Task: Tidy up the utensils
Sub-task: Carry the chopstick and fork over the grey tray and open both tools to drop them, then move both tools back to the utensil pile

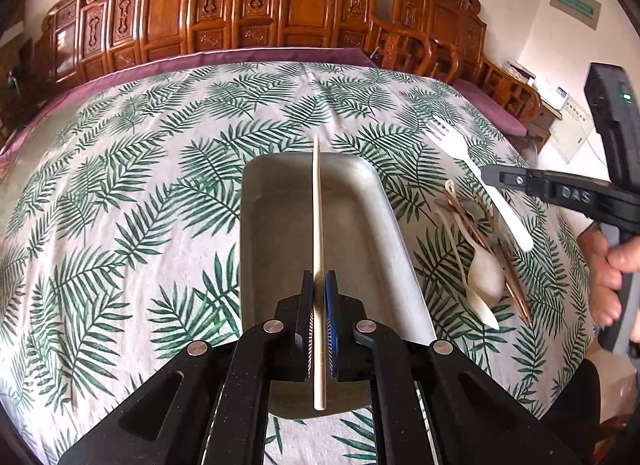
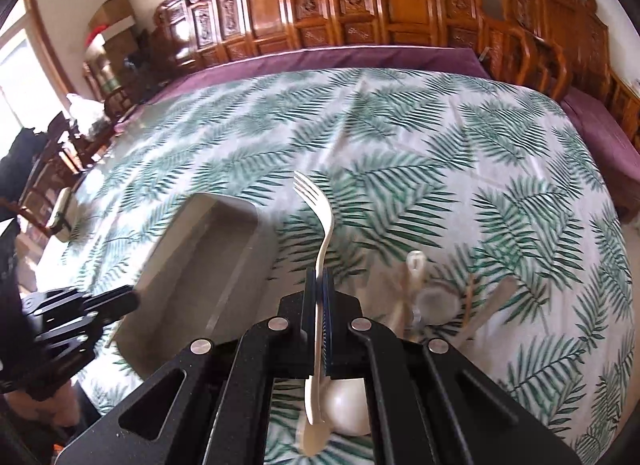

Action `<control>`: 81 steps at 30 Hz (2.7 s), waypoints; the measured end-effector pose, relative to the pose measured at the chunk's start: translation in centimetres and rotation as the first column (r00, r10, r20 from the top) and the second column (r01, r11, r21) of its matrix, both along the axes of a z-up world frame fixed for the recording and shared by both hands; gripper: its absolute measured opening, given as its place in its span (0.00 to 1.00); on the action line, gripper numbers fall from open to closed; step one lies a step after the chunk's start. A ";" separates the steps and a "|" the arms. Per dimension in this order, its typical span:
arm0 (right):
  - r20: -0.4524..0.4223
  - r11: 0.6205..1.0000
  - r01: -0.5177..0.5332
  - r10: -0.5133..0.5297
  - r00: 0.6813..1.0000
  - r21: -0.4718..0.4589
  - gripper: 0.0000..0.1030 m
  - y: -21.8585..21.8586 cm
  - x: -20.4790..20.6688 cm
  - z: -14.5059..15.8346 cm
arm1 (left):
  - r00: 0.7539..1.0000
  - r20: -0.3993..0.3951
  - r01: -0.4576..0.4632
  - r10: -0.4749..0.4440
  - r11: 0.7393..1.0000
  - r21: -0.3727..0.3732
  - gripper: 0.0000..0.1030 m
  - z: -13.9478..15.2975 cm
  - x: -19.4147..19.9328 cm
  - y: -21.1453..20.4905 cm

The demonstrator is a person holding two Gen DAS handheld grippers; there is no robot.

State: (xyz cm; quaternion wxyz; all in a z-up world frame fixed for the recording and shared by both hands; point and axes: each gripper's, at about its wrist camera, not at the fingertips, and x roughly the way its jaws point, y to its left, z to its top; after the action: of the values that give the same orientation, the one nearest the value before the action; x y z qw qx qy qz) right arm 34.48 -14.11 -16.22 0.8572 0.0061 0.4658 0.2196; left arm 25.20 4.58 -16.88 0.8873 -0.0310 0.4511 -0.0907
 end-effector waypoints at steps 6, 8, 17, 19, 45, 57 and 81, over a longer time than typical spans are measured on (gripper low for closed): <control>-0.006 0.998 -0.042 0.042 0.999 0.042 0.03 2.8 -1.6 0.6 | 1.000 0.021 -0.014 0.014 1.000 0.007 0.13 0.9 -0.9 0.8; -0.015 0.997 -0.045 0.046 0.999 0.058 0.03 3.5 -2.0 0.6 | 0.999 0.033 -0.016 0.016 1.000 0.007 0.14 1.5 -1.4 1.0; -0.047 0.995 -0.042 0.047 0.998 0.091 0.04 6.7 -2.4 0.7 | 0.995 0.100 -0.029 0.023 0.998 0.059 0.14 5.3 -4.1 2.4; -0.051 0.995 -0.041 0.046 0.998 0.093 0.04 7.2 -2.3 0.8 | 0.993 0.111 -0.037 0.030 0.997 0.062 0.14 6.1 -4.6 3.1; -0.107 0.995 -0.069 0.076 0.991 0.071 0.07 10.2 -2.2 -1.2 | 0.988 0.147 -0.054 0.045 0.997 0.063 0.14 9.2 -5.5 5.6; -0.002 1.000 0.020 -0.020 1.000 0.012 0.07 -0.2 -5.4 1.7 | 0.988 0.152 0.031 -0.037 0.999 0.044 0.14 8.9 -4.4 0.7; -0.099 0.999 0.032 -0.034 0.995 -0.019 0.20 -5.6 -4.2 -4.1 | 0.977 0.056 0.203 -0.204 0.979 0.022 0.25 4.6 -1.8 -9.7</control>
State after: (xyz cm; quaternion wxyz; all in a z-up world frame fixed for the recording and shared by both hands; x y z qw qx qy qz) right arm 30.31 -19.75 -20.35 0.8365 0.0175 0.5094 0.2009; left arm 23.40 -5.12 -12.29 0.8863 0.0249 0.4267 -0.1782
